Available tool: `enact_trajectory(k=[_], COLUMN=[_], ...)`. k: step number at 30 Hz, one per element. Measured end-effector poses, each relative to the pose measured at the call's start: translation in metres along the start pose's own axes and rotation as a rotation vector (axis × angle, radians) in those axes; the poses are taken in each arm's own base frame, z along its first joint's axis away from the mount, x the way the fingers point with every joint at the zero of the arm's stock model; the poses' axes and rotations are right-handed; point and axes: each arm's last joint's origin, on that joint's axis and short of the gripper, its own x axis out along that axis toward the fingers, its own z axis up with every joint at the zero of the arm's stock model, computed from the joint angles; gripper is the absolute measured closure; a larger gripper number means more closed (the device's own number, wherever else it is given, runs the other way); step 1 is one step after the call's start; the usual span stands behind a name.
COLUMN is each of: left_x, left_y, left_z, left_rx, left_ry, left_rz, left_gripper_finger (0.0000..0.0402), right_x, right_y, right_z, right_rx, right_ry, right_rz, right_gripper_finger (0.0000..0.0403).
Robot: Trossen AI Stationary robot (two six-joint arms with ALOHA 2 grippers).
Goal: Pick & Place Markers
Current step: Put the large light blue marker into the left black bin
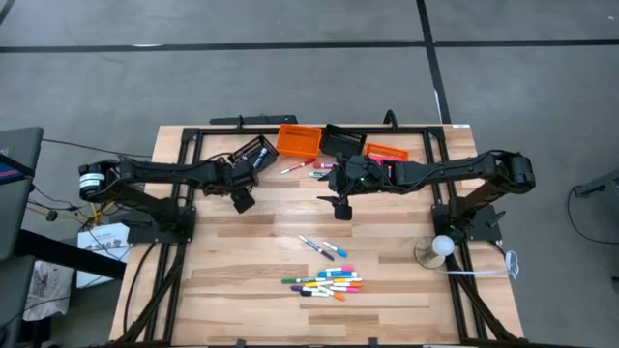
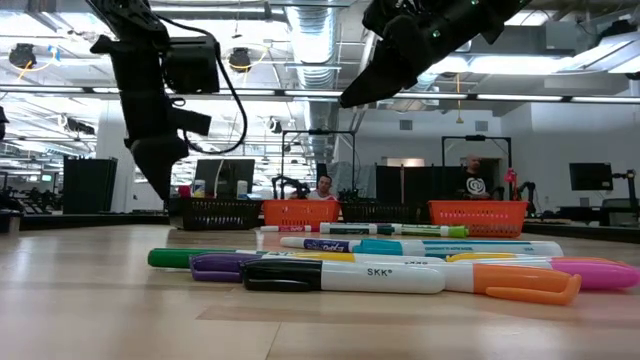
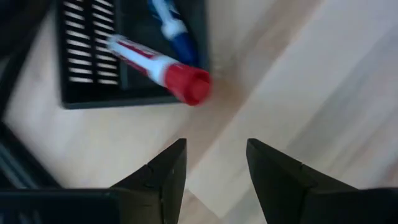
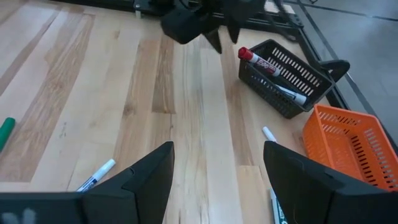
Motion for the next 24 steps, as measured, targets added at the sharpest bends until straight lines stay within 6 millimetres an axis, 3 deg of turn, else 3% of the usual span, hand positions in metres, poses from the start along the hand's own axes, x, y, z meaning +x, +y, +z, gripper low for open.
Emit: enact_trajectory(k=[9,18,24], left_x=[0.000,-0.002,-0.010], left_y=[0.009,0.013,0.003], left_z=[0.013,0.026,0.033], left_rx=[0.012,0.039,0.033], left_ry=[-0.109,-0.236,-0.340], left_rz=[0.031,0.202,0.190], left_gripper_finger=[0.0234,0.0234,0.0234], right_x=[0.000,0.000,0.000], right_y=[0.000,0.000,0.000], right_z=[0.000,0.000,-0.001], right_rx=[0.000,-0.001,0.002], right_ry=[0.000,0.000,0.008], right_rz=[0.000,0.000,0.002], right_gripper_finger=[0.0163,0.0163,0.0163])
